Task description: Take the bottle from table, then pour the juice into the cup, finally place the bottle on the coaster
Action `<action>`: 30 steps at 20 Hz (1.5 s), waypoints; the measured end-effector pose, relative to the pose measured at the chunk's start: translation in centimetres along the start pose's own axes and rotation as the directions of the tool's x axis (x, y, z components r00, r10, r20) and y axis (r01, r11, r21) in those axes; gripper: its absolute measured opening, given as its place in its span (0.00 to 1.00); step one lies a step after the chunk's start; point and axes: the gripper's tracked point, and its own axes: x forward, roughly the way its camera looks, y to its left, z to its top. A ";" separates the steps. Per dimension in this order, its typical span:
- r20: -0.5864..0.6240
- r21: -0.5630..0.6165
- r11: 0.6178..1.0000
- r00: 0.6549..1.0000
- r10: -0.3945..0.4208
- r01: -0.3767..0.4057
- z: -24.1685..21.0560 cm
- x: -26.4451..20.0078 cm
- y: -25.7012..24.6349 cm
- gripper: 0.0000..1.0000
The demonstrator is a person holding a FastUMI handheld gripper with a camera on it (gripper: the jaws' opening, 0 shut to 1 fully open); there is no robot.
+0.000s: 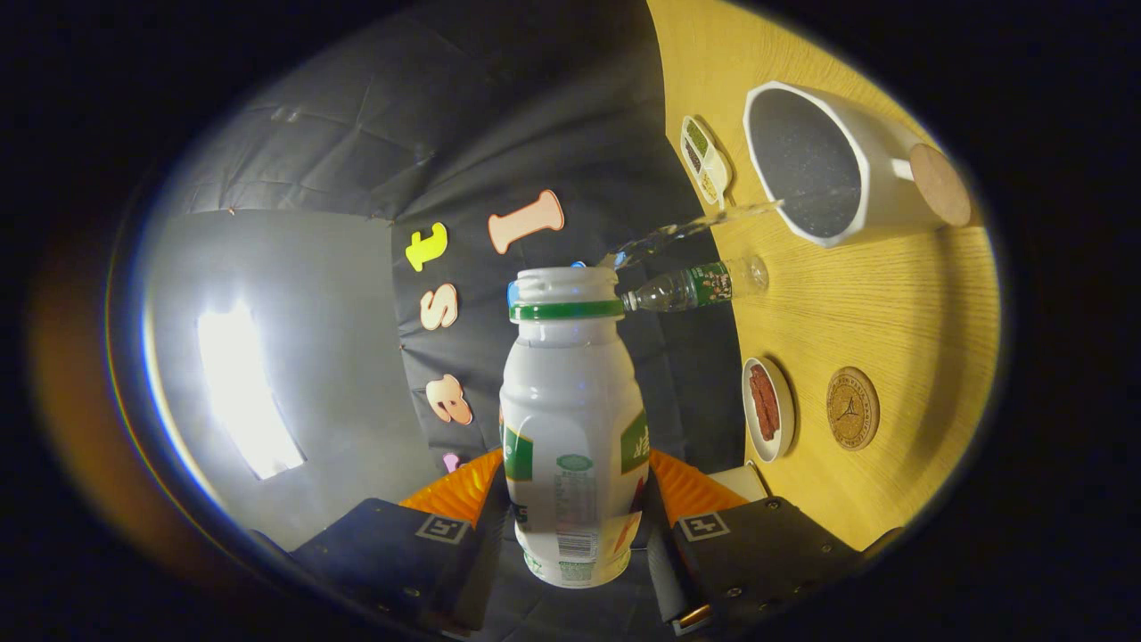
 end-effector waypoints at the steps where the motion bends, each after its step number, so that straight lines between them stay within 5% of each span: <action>1: 0.000 0.002 1.000 1.000 0.001 -0.001 0.0 0.0 0.0 0.70; 30: 0.046 0.109 0.994 0.999 0.023 -0.028 1.9 -0.2 1.8 0.70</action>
